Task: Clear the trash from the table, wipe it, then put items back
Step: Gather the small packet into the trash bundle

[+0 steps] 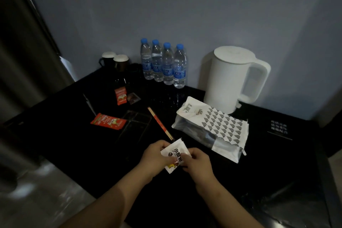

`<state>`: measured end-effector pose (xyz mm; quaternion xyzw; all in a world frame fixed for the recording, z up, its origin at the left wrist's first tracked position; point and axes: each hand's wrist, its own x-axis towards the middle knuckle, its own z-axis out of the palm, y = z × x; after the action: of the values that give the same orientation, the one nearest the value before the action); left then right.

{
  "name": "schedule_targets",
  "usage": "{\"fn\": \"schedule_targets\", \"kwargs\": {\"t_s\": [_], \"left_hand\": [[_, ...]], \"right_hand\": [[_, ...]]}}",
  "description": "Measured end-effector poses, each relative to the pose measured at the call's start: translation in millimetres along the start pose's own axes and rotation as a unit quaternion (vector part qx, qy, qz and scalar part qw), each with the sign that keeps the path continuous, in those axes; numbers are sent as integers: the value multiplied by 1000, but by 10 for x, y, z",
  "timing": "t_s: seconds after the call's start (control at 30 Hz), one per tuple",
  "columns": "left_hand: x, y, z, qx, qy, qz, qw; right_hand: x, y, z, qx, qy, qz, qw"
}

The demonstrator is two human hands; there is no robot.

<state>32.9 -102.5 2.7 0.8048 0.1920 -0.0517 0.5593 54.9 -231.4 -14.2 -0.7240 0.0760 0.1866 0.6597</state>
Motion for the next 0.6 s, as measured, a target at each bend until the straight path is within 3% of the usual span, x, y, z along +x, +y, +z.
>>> {"fn": "schedule_targets", "kwargs": {"t_s": [0.33, 0.5, 0.6], "left_hand": [[498, 110, -777, 47, 45, 95, 993], [919, 28, -1369, 52, 48, 66, 995], [1248, -171, -1686, 122, 57, 48, 990]], "right_hand": [[409, -525, 727, 80, 23, -12, 996], [663, -791, 1198, 89, 29, -2, 996], [807, -856, 1495, 87, 45, 7, 995]]}}
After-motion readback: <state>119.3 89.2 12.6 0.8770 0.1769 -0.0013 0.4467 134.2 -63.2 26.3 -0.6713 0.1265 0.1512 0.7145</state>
